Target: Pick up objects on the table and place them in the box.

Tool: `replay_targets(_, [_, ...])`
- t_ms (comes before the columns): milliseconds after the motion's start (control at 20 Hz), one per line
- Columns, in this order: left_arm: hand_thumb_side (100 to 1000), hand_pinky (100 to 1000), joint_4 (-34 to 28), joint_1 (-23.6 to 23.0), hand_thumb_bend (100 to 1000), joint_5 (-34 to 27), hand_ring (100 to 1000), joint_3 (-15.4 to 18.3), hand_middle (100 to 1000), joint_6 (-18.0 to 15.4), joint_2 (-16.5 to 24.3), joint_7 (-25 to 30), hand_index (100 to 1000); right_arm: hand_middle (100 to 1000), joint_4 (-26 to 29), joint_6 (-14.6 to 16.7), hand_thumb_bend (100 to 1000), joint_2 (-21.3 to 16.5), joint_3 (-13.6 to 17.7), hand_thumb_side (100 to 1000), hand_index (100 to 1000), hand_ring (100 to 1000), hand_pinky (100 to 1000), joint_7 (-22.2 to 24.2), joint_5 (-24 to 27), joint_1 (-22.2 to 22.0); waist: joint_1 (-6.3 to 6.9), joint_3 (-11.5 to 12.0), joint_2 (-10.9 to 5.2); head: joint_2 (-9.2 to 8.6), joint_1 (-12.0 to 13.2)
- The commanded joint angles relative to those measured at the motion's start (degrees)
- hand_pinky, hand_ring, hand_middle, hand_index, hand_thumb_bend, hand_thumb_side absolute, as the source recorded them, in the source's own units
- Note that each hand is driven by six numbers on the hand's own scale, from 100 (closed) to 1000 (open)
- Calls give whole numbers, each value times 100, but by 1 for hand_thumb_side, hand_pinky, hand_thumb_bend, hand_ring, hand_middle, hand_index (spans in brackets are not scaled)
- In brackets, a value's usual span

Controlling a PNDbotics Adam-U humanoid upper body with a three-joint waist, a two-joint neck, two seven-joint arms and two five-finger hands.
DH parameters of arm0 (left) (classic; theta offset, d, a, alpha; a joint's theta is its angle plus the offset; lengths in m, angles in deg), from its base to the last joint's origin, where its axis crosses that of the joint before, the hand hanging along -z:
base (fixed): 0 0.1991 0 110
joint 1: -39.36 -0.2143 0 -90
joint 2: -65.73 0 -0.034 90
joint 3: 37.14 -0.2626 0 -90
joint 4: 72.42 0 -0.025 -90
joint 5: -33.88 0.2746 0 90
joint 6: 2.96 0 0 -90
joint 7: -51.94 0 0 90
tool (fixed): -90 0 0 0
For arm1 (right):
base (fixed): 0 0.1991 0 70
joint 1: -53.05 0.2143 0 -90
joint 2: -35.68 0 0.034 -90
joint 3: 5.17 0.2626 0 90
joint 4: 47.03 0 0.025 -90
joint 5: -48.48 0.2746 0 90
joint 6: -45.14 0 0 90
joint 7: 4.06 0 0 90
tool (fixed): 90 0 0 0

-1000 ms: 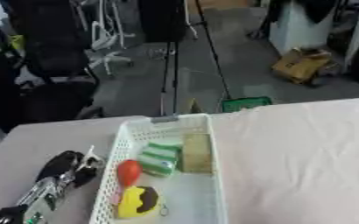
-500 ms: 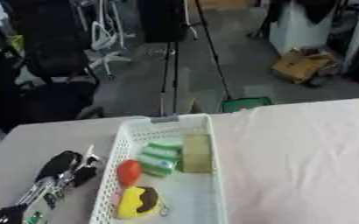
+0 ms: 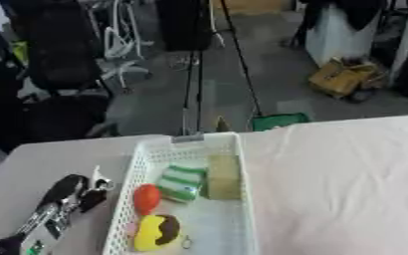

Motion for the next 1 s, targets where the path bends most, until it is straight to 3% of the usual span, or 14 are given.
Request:
replay_targets(50, [771, 917, 91, -13, 100, -103, 669, 22, 573, 42, 104, 30, 546, 828, 89, -5, 100, -59, 50, 1000, 808, 914, 841, -24, 14, 38, -69, 7, -95, -54, -7])
replay_targets(1000, [679, 854, 80, -54, 100, -405, 565, 55, 474, 95, 162, -56, 430, 828, 89, -28, 100, -53, 53, 1000, 808, 915, 841, -34, -8, 31, -59, 20, -84, -72, -36])
